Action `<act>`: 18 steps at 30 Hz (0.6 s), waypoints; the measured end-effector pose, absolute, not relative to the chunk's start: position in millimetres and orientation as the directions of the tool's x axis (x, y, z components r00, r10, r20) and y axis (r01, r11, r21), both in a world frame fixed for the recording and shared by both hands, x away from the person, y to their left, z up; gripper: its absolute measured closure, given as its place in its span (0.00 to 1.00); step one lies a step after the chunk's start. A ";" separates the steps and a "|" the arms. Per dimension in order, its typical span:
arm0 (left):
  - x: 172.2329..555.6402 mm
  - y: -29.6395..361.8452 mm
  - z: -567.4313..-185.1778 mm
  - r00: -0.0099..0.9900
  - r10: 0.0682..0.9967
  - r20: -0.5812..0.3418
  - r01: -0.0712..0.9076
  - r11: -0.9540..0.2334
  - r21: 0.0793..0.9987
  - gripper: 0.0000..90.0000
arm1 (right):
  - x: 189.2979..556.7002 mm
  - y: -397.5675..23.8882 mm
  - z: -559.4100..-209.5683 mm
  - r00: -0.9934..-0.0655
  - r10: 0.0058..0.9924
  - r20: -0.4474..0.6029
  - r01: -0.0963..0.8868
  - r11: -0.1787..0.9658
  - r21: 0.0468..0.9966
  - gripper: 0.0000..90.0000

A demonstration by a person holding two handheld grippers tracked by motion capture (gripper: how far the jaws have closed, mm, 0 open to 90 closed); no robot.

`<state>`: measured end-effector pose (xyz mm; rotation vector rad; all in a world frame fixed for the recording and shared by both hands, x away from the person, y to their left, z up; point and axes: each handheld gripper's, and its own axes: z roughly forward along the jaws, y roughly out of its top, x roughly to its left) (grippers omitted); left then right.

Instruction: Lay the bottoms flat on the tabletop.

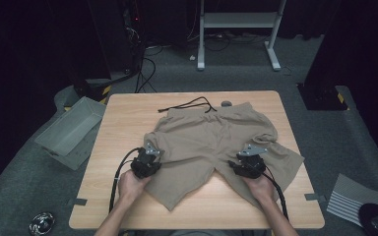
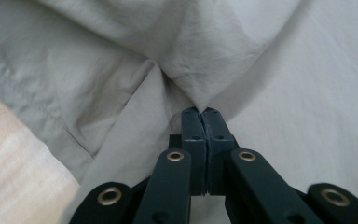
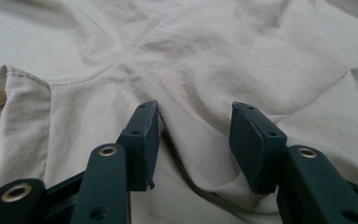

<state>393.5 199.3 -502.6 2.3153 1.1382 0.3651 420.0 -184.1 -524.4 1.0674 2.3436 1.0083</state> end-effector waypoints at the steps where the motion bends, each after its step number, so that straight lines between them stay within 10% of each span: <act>1: 389.1 200.2 -500.5 0.610 0.792 0.006 0.642 -0.499 0.583 0.97 | 419.9 -184.0 -524.4 -0.642 0.765 -0.040 0.497 0.456 0.738 0.58; 10: 418.4 201.3 -480.8 0.512 0.857 -0.056 0.642 -0.339 0.688 0.57 | 419.8 -183.8 -524.4 -0.642 0.766 -0.044 0.496 0.458 0.738 0.58; 18: 432.9 186.7 -506.2 0.547 0.836 -0.053 0.687 -0.412 0.599 0.90 | 419.7 -183.7 -524.4 -0.640 0.767 -0.046 0.496 0.458 0.738 0.57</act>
